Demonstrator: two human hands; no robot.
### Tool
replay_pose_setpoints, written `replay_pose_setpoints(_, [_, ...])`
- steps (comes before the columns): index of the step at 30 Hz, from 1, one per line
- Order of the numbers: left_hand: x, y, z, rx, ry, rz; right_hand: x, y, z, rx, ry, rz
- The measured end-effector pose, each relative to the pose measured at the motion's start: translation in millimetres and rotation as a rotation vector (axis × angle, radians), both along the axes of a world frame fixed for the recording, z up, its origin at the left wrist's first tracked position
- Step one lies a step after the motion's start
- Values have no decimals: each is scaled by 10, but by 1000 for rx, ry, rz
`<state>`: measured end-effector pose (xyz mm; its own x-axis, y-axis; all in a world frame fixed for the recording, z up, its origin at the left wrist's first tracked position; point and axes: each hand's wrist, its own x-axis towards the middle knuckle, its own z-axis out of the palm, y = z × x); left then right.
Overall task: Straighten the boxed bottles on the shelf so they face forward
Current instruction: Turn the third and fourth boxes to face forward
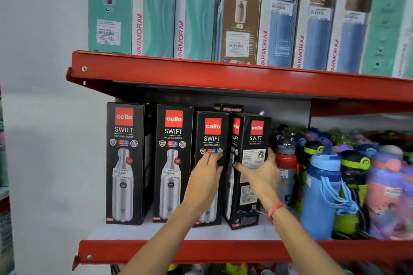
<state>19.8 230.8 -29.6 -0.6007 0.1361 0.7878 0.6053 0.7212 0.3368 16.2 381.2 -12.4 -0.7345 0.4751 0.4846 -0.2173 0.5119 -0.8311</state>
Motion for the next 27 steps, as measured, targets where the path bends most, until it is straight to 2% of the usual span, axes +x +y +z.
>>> replay_pose_setpoints(6, [124, 290, 118, 39, -220, -168, 300, 481, 200, 1, 31, 261])
replay_pose_setpoints(9, [143, 481, 101, 110, -322, -268, 305, 709, 286, -96, 32, 452])
replay_pose_setpoints(14, [19, 701, -18, 254, -259, -232, 167, 850, 294, -236, -45, 722])
replay_pose_setpoints(18, [-90, 863, -177, 340, -252, -149, -4, 769, 270, -125, -112, 778])
replay_pose_setpoints(24, [-314, 899, -322, 213, -252, 98, -306, 675, 174, -8, -150, 722])
replay_pose_setpoints(27, [-371, 910, -337, 166, -258, 151, -400, 652, 142, 14, -154, 706])
